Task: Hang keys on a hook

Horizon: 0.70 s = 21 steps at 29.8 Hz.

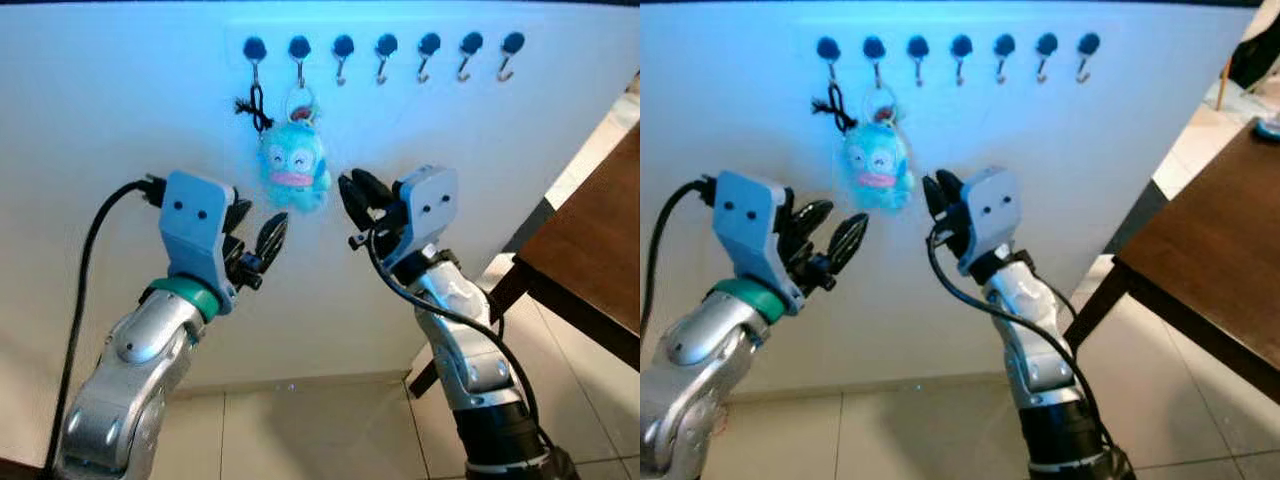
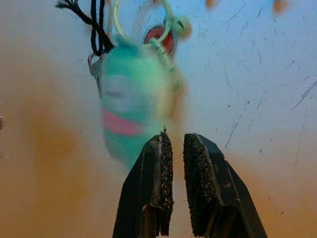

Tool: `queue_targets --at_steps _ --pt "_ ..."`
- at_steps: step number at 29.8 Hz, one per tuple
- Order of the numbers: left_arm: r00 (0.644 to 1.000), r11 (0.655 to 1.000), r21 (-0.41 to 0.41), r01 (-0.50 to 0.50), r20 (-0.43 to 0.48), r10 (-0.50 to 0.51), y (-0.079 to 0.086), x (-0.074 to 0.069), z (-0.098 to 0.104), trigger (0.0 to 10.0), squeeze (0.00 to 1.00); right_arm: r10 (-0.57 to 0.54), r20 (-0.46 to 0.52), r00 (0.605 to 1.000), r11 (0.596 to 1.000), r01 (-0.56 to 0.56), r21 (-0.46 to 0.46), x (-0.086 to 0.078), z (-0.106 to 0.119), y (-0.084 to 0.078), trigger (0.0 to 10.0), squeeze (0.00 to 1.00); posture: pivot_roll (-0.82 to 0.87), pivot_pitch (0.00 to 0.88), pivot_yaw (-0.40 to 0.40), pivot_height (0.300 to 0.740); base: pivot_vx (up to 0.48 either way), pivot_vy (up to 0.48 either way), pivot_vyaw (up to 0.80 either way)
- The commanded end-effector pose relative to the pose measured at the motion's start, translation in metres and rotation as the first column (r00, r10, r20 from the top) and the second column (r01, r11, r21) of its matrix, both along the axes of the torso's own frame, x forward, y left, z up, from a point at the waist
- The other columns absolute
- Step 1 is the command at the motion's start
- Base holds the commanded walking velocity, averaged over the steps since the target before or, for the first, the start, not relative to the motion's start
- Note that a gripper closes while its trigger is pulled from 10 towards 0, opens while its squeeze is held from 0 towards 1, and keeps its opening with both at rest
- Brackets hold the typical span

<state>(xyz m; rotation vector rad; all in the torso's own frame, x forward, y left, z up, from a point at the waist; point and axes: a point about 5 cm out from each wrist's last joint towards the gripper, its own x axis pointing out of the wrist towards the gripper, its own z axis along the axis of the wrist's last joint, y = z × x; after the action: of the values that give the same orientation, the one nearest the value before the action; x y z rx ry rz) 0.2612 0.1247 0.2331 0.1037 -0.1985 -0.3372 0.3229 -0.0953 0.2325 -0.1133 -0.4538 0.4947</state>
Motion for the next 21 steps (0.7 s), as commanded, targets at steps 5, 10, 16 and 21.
queue_targets --at_steps 5,10,16,21 --pt "0.997 0.996 0.048 -0.073 0.026 0.072 0.006 -0.004 -0.009 10.0 0.40 0.008 -0.024 1.000 1.000 -0.008 -0.004 -0.003 -0.006 0.001 10.0 0.00 -0.02 0.094 0.070 0.740 0.000 0.000 0.00" --pt "0.986 0.982 0.084 -0.168 0.037 0.165 0.010 0.004 -0.015 10.0 0.00 0.006 -0.046 0.999 1.000 -0.006 -0.003 -0.009 -0.012 0.000 10.0 0.00 -0.04 0.087 0.062 0.740 0.000 0.000 0.00" --pt "0.972 0.968 0.084 -0.237 0.020 0.236 0.012 0.018 -0.023 10.0 0.00 -0.085 -0.123 0.989 0.996 0.087 0.010 -0.015 -0.029 -0.008 10.0 0.00 -0.05 0.084 0.066 0.740 0.000 0.000 0.00" --pt "0.970 0.968 0.057 -0.243 -0.019 0.244 0.012 0.023 -0.027 10.0 0.00 -0.108 -0.142 0.984 0.994 0.111 0.015 -0.015 -0.034 -0.010 10.0 0.00 -0.06 0.082 0.072 0.740 0.000 0.000 0.00"
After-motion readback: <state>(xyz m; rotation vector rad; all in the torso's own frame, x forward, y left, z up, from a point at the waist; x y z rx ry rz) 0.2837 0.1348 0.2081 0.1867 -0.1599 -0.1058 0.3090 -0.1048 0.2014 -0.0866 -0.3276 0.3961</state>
